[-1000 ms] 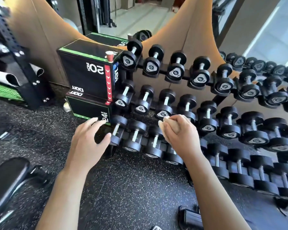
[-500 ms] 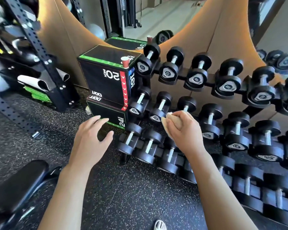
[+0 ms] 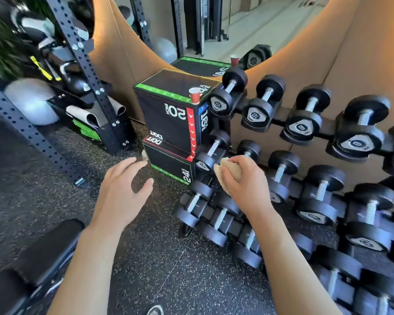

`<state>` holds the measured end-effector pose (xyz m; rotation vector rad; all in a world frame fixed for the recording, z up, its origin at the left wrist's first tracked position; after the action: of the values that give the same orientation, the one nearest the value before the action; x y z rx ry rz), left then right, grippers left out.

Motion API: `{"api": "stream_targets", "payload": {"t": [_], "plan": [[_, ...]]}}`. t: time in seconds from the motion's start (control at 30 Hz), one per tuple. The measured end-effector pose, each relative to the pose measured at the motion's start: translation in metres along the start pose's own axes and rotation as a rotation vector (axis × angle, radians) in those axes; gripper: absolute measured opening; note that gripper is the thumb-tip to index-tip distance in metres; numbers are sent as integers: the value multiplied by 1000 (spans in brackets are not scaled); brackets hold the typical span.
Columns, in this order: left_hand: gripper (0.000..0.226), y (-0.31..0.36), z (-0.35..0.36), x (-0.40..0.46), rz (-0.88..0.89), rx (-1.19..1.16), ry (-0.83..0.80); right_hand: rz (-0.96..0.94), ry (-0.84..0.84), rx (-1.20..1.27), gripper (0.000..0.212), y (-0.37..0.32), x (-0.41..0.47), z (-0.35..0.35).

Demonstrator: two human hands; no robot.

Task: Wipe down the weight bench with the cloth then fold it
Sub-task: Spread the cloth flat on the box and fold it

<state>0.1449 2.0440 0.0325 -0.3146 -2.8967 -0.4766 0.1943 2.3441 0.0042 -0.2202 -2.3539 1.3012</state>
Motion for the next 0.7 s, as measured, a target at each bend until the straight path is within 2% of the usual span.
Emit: {"api": "stream_targets", "payload": {"t": [0.17,0.43,0.6,0.7], "plan": [[46,-29,6,38,-10,-24,0,5,-12,-2,23,-1,36,41],[45,-120,7,124,-15,-63,-14,14,-34,-10,18,-45,104,143],[34,-179,-2,182,20,-108,-3,50,-25,-4,25,-77,149,206],[29,-209,-8,207,3,-125,22,36,-17,-26,21,-94,170,236]]}}
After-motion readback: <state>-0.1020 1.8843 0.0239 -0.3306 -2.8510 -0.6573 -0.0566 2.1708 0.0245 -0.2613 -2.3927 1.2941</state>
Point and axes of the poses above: each hand's wrist, its own x-axis towards the middle knuckle, its own z-axis out of the palm, y = z × x, the point moved 4 cm from there along x, towards the middle knuckle, and after that the axes turned 9 degrees about x, right-handed, at the moved point
